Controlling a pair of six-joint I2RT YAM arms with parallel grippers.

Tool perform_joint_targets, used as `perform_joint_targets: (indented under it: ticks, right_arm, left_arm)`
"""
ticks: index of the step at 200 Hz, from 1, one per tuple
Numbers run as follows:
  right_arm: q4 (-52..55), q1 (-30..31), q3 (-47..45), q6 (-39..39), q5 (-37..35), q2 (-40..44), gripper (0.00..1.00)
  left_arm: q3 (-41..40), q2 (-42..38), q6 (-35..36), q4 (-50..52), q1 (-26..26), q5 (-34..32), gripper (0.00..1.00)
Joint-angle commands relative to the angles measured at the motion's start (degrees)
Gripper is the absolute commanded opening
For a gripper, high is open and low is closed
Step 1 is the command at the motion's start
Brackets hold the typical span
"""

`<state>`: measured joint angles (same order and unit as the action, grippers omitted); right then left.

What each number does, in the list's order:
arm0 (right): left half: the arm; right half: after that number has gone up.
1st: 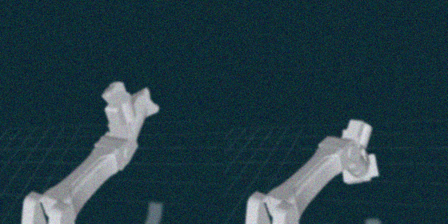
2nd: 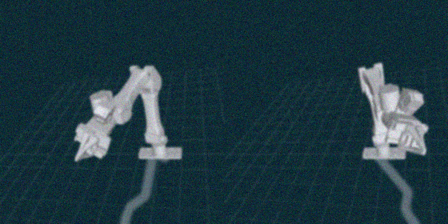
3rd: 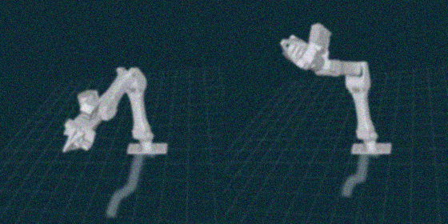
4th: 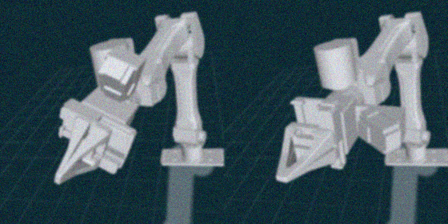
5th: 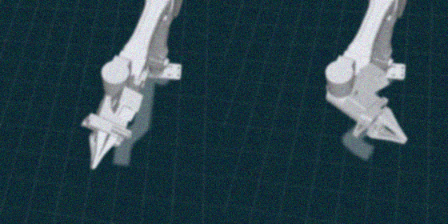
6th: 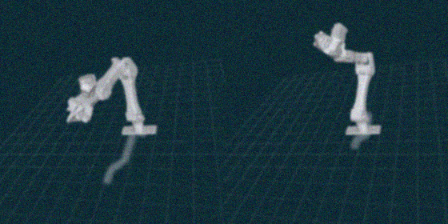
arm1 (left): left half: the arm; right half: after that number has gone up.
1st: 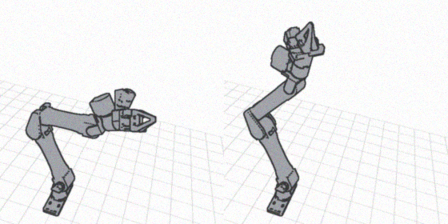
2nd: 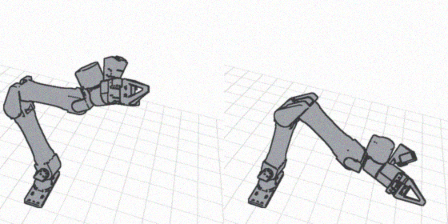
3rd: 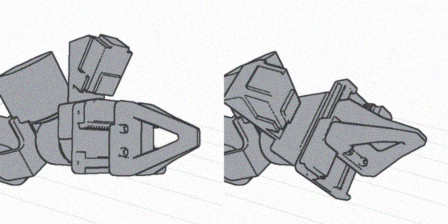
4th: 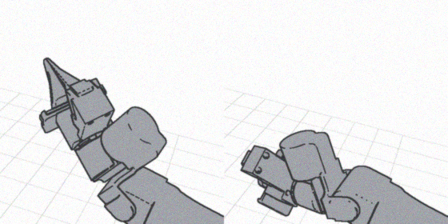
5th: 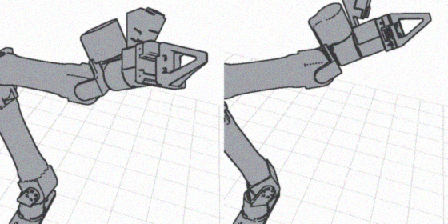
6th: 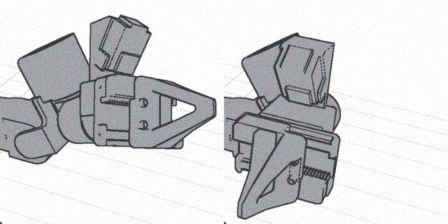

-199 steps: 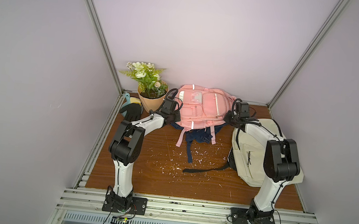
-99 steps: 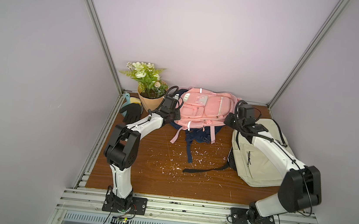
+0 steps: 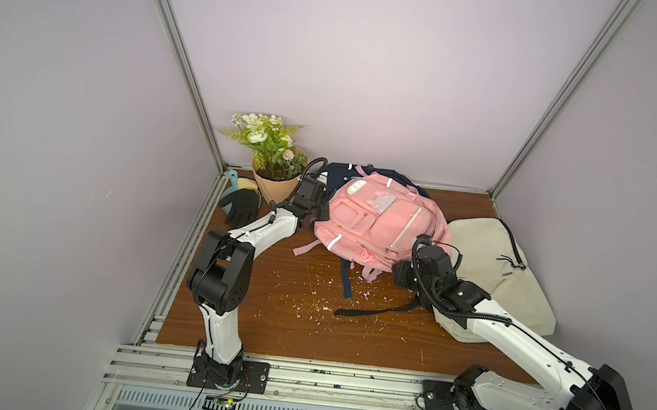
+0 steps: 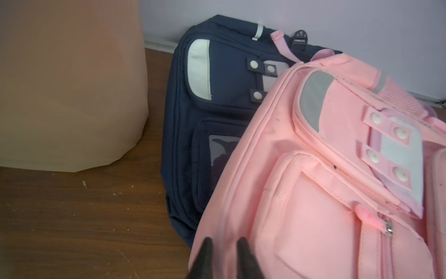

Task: Zip up the backpack
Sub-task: Adjust the backpack at the center of the board.

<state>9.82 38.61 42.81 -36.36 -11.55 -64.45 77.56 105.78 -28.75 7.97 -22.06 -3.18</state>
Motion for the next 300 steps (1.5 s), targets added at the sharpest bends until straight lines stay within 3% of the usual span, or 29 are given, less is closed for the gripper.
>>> perform_joint_targets:
  ticks: [1,12,38,66,88,132,159,179,204,243,263,275,300]
  right_arm:
    - [2.02,1.44,1.66,-0.97,-1.98,3.07,0.58]
    - [5.74,1.31,3.16,-1.9,-8.41,4.24,0.67]
    - [8.6,-1.76,6.11,0.74,-16.79,4.38,0.74]
    - [7.23,-10.01,9.14,3.22,-12.98,-0.41,0.76]
    - [6.04,-15.14,10.75,2.97,-10.82,-5.19,0.77]
    - [2.83,-17.82,11.95,3.67,-7.54,-15.01,0.77]
    - [2.31,-17.67,10.48,2.64,-3.78,-18.04,0.66]
    - [0.65,-16.65,7.23,1.11,-0.38,-15.33,0.44]
    - [2.24,-11.8,5.3,-0.1,-3.26,-10.1,0.26]
    - [3.1,-5.16,1.7,-3.49,-3.08,-4.46,0.09]
    - [4.12,-1.9,0.42,-4.8,-6.12,-3.48,0.09]
    - [4.84,-1.89,-0.21,-5.4,-7.87,-3.65,0.17]
    - [7.14,-2.59,1.77,-4.77,-13.14,-4.44,0.41]
  left_arm:
    - [-2.25,-3.27,-2.72,-1.24,-0.74,-3.13,0.64]
    - [-4.94,-6.28,-3.88,-0.81,-1.71,-5.47,0.77]
    - [-11.9,-12.65,-8.15,-1.5,-4.71,-5.73,0.86]
    - [-19.19,-14.92,-12.34,-6.42,-8.17,-2.44,0.9]
    - [-19.98,-12.06,-13.53,-8.2,-9.67,-0.91,0.91]
    - [-18.42,-4.8,-14.06,-10.83,-9.74,0.55,0.91]
    - [-17.7,-2.54,-13.44,-12.33,-9.7,1.07,0.81]
    - [-15.97,-1.08,-12.16,-11.51,-9.74,0.32,0.69]
    - [-12.92,0.27,-10.18,-9.8,-9.68,-1.44,0.54]
    - [-8.48,1.36,-7.8,-8.14,-8.71,-2.48,0.3]
    - [-7.32,1.52,-7.29,-7.55,-7.8,-2.72,0.2]
    - [-6.91,1.87,-7.6,-6.64,-7.4,-2.85,0.2]
    - [-7.8,2.48,-8.49,-6.31,-7.27,-2.84,0.34]
